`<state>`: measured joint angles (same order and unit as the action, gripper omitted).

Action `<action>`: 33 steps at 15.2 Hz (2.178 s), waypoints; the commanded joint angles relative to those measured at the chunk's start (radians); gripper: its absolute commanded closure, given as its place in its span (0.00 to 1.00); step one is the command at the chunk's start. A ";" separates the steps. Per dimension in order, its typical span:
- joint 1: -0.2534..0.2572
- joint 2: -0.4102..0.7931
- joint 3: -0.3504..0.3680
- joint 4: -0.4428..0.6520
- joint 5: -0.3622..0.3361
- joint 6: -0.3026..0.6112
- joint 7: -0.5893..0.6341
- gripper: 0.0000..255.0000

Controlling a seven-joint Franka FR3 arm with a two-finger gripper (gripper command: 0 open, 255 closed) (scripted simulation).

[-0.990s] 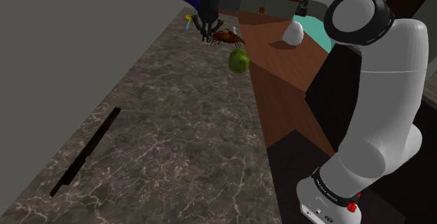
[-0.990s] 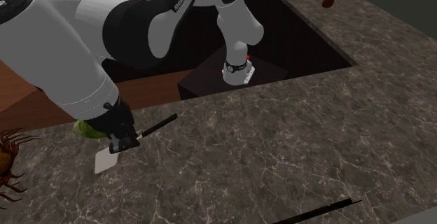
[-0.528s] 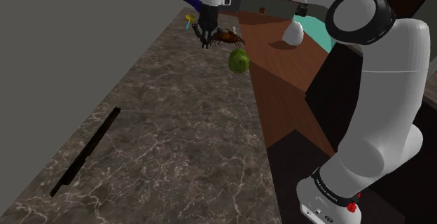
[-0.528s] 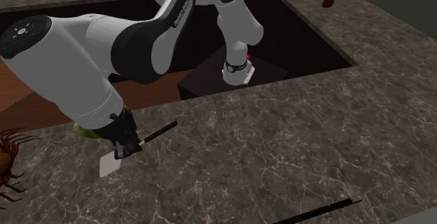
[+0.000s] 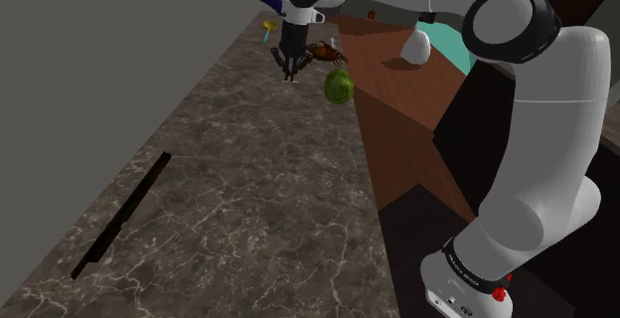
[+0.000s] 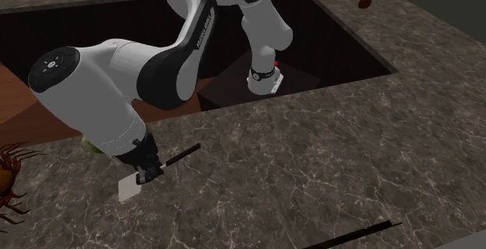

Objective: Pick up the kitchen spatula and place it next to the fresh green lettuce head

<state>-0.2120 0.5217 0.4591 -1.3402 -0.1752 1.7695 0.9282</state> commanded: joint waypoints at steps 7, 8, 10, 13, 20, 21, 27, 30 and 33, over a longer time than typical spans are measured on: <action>-0.008 0.017 -0.006 -0.085 -0.009 0.100 0.003 1.00; -0.008 0.020 -0.007 -0.094 -0.010 0.112 0.004 1.00; -0.008 0.027 -0.009 -0.111 -0.014 0.135 0.005 1.00; -0.008 0.039 -0.013 -0.134 -0.019 0.169 0.008 1.00; -0.007 0.058 -0.018 -0.161 -0.028 0.214 0.012 1.00; -0.007 0.058 -0.018 -0.161 -0.028 0.214 0.012 1.00; -0.007 0.058 -0.018 -0.161 -0.028 0.214 0.012 0.00; -0.007 0.058 -0.018 -0.161 -0.028 0.214 0.012 0.00; -0.008 0.032 -0.011 -0.098 -0.015 0.127 0.003 0.00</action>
<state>-0.2206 0.5548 0.4475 -1.4669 -0.1923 1.9266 0.9357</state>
